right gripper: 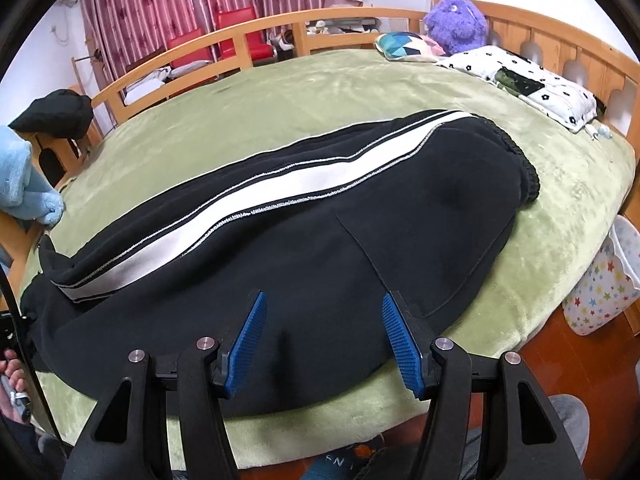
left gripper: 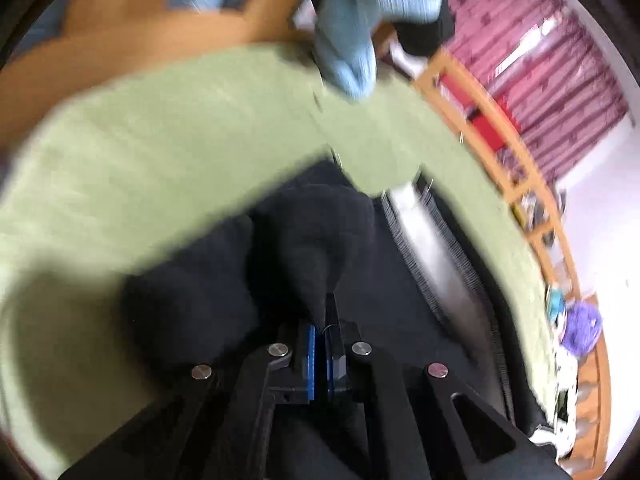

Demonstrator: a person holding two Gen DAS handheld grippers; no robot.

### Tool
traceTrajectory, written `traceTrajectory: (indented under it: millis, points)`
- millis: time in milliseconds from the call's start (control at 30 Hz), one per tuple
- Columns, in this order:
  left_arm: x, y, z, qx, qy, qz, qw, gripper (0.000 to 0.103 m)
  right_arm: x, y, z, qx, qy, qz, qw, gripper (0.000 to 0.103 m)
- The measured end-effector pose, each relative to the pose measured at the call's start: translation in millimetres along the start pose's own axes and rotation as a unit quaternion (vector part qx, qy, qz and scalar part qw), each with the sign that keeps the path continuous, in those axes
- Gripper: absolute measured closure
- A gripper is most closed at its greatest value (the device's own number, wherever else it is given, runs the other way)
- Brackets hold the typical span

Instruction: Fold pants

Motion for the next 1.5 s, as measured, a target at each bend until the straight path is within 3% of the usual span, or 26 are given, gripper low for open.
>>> traceTrajectory:
  millis: [100, 233, 333, 433, 500, 667, 767, 967, 1100, 1267, 1333, 1367, 1433, 1467, 1500]
  points:
    - [6.0, 39.5, 22.1, -0.003, 0.019, -0.056, 0.9982, 0.099, -2.4, -2.7, -0.7, 0.0, 0.004, 0.0, 1.0, 0.043]
    - [23.8, 14.8, 39.7, -0.047, 0.028, -0.006, 0.9985, 0.096, -4.2, -6.6, -6.5, -0.015, -0.003, 0.004, 1.0, 0.043]
    - [27.4, 10.0, 42.4, -0.041, 0.036, 0.015, 0.9984, 0.089, -4.0, -7.0, -11.6, -0.019, -0.003, 0.005, 1.0, 0.043]
    - [34.5, 21.1, 33.8, -0.03, 0.033, 0.026, 0.9987, 0.068, -3.5, 1.0, -23.3, -0.019, -0.003, -0.003, 1.0, 0.043]
    - [43.4, 22.2, 22.8, -0.046, 0.014, 0.031, 0.9984, 0.035, -2.3, 6.1, -36.3, -0.015, -0.012, -0.007, 1.0, 0.043]
    - [79.4, 27.0, -19.8, -0.067, -0.062, 0.031, 0.9953, 0.034, -3.5, 11.4, -89.0, -0.003, -0.049, -0.01, 0.999, 0.04]
    - [95.4, 30.8, -43.1, -0.072, -0.077, 0.026, 0.994, 0.034, -12.2, 6.3, -130.8, 0.001, -0.081, -0.008, 0.997, 0.032]
    - [107.8, 22.5, -82.7, -0.073, -0.08, 0.03, 0.9936, 0.034, -51.8, -30.1, -197.5, -0.072, -0.149, 0.002, 0.986, 0.031]
    - [109.6, 17.8, -114.3, -0.069, -0.089, 0.022, 0.9934, 0.034, -83.6, -61.0, -234.8, -0.149, -0.228, 0.0, 0.962, 0.027]
    - [105.7, 6.2, -153.5, -0.065, -0.105, 0.011, 0.9923, 0.034, -110.8, -108.8, -240.8, -0.2, -0.265, 0.053, 0.942, 0.023]
    - [105.8, -3.5, -167.3, -0.063, -0.111, 0.017, 0.9916, 0.034, -123.8, -119.2, -239.7, -0.211, -0.278, 0.045, 0.936, 0.022]
    - [106.1, -8.2, -173.3, -0.064, -0.117, 0.019, 0.9909, 0.034, -128.0, -119.3, -239.7, -0.204, -0.281, 0.042, 0.937, 0.025]
    - [107.6, -15.5, -183.5, -0.07, -0.127, 0.019, 0.9892, 0.034, -146.3, -102.2, -235.7, -0.175, -0.246, 0.01, 0.953, 0.06]
    - [107.1, -19.3, -187.4, -0.073, -0.133, 0.022, 0.9882, 0.034, -159.6, -77.1, -231.5, -0.165, -0.192, -0.024, 0.967, 0.065]
    - [107.5, -21.3, -190.5, -0.074, -0.136, 0.023, 0.9877, 0.034, -165.9, -50.8, -230.9, -0.163, -0.156, -0.066, 0.972, 0.066]
Point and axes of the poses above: each gripper's, at about its wrist camera, not at the fingertips, and y roughly against the way its jaws point, z to its left, x to its underside, the point moved 5 cm from there along -y, roughly the way its jaws point, and after that the axes turned 14 degrees about z, right-handed, at the moved point
